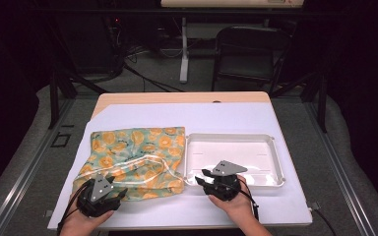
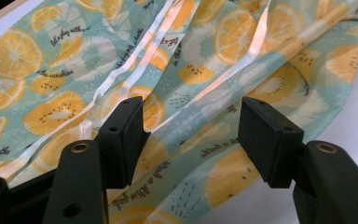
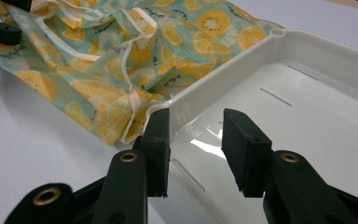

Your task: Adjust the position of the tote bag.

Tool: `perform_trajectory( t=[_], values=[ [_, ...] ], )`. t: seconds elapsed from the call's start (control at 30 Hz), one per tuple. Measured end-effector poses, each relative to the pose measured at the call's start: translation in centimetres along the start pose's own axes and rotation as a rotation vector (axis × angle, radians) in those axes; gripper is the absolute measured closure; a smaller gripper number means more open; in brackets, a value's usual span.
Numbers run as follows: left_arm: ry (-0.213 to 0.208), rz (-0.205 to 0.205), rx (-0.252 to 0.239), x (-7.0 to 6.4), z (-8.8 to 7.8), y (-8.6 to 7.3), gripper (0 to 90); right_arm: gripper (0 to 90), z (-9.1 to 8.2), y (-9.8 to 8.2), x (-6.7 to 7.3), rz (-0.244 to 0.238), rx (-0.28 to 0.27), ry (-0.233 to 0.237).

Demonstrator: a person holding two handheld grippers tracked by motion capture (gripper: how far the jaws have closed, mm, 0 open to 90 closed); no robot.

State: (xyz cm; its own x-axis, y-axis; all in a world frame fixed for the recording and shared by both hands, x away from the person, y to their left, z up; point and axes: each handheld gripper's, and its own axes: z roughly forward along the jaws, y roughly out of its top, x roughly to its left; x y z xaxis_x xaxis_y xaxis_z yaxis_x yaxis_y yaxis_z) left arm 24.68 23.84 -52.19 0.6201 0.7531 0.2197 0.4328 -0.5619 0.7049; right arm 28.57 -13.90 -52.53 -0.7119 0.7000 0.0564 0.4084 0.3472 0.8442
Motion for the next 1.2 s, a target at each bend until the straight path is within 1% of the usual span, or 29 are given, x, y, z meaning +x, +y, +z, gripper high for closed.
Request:
perform_trajectory(
  t=[0.13, 0.17, 0.23, 0.27, 0.3, 0.33, 0.4, 0.47, 0.57, 0.63, 0.7, 0.73, 0.77, 0.97, 1.0, 1.07, 1.13, 1.2],
  values=[
    [0.010, 0.014, 0.007, -0.05, 0.15, -0.05, 43.6, 61.7, 0.07, -0.04, -0.02, 0.001, 0.004, 0.001],
    [0.023, 0.015, 0.009, -0.10, 0.22, -0.07, 44.8, 61.7, 0.08, -0.05, -0.02, 0.003, 0.004, 0.001],
    [0.027, 0.015, 0.011, -0.10, 0.21, -0.07, 49.1, 61.6, 0.09, -0.05, -0.02, 0.002, 0.005, 0.001],
    [0.033, 0.015, 0.012, -0.10, 0.17, -0.06, 49.1, 61.6, 0.10, -0.06, -0.02, 0.002, 0.005, 0.000],
    [0.045, 0.018, 0.016, -0.09, 0.14, -0.07, 53.0, 61.4, 0.14, -0.08, -0.02, 0.001, 0.006, 0.000],
    [0.041, 0.024, 0.025, -0.04, 0.10, -0.07, 53.9, 61.3, 0.18, -0.09, 0.00, 0.001, 0.007, -0.002],
    [0.035, 0.022, 0.027, -0.04, 0.16, -0.09, 55.9, 61.1, 0.22, -0.11, -0.02, 0.001, 0.009, 0.001],
    [0.038, 0.022, 0.028, -0.06, 0.18, -0.09, 58.5, 60.8, 0.24, -0.12, -0.01, 0.002, 0.009, 0.001],
    [0.028, 0.032, 0.031, -0.08, 0.11, -0.04, 64.3, 60.7, 0.25, -0.14, -0.02, 0.004, 0.009, 0.000],
    [0.014, 0.039, 0.041, -0.14, 0.09, -0.03, 68.7, 60.7, 0.29, -0.17, -0.03, 0.008, 0.008, 0.001],
    [0.013, 0.046, 0.049, -0.16, 0.11, 0.00, 72.4, 60.6, 0.30, -0.18, -0.04, 0.008, 0.008, 0.000],
    [0.013, 0.058, 0.058, -0.15, 0.12, 0.02, 72.4, 60.6, 0.32, -0.19, -0.05, 0.008, 0.008, 0.001],
    [0.007, 0.062, 0.065, -0.23, 0.19, 0.05, 76.7, 60.5, 0.34, -0.20, -0.08, 0.008, 0.009, 0.000],
    [0.020, 0.065, 0.057, -0.21, 0.04, 0.11, 86.4, 60.5, 0.40, -0.24, -0.10, 0.010, 0.008, 0.001],
    [0.017, 0.061, 0.052, -0.18, -0.02, 0.12, 87.3, 60.4, 0.42, -0.24, -0.10, 0.011, 0.009, 0.001],
    [0.037, 0.062, 0.037, -0.18, -0.21, 0.15, 88.2, 60.3, 0.42, -0.25, -0.08, 0.010, 0.011, 0.002],
    [0.035, 0.061, 0.032, -0.14, -0.29, 0.18, 88.9, 60.2, 0.44, -0.26, -0.06, 0.011, 0.012, 0.001],
    [0.047, 0.055, 0.018, -0.06, -0.46, 0.21, 89.3, 60.1, 0.42, -0.24, -0.07, 0.008, 0.014, 0.000]
  ],
)
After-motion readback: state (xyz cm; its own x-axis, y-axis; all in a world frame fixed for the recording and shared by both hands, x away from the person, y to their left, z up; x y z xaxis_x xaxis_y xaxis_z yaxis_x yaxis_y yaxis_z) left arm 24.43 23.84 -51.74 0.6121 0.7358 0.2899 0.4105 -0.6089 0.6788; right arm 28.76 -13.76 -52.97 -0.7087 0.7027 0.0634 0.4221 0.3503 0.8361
